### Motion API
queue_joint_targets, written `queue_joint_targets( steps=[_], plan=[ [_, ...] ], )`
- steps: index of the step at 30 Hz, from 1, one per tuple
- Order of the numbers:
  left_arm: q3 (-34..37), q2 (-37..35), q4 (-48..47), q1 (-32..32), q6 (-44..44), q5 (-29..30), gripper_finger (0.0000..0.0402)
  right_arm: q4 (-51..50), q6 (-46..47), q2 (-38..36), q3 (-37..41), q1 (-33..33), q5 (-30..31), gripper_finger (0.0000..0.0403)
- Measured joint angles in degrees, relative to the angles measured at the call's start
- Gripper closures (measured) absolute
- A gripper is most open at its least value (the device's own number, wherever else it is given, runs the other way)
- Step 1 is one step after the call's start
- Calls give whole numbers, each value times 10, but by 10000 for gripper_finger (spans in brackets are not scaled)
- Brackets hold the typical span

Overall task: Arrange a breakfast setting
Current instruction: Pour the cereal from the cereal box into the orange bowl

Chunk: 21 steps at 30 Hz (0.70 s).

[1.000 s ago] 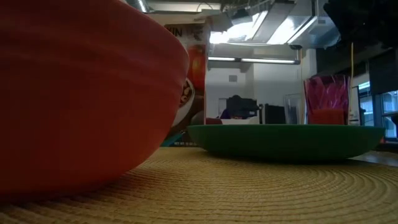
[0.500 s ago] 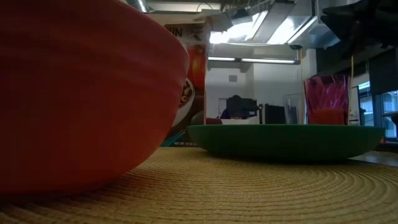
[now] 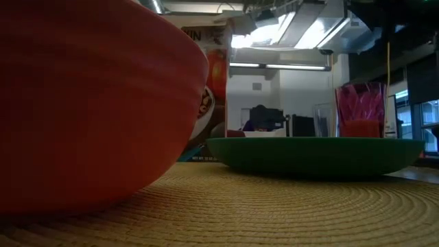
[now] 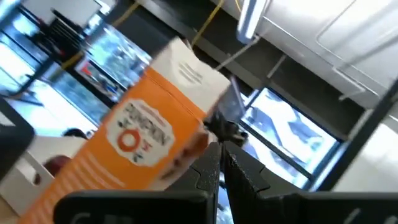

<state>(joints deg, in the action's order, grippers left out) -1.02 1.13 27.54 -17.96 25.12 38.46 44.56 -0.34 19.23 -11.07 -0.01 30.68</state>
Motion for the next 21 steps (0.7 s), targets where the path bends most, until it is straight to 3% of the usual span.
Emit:
queue_joint_targets(
  steps=[4,6,9,11,17,21],
  plan=[
    [0,0,74,2,-8,78,386,-1,-24,92,-51,0,0,317],
    [0,0,134,10,-64,94,386,-1,-37,137,-75,0,0,317],
    [0,0,289,32,-218,48,386,-1,-47,202,-110,0,0,317],
    [-3,-1,338,43,-298,32,386,0,-47,243,-131,0,-1,317],
    [-26,-5,213,46,-404,144,375,19,-51,291,-165,-12,-6,317],
    [-66,-4,147,46,-421,136,364,21,-46,287,-177,-37,-50,317]
  ],
)
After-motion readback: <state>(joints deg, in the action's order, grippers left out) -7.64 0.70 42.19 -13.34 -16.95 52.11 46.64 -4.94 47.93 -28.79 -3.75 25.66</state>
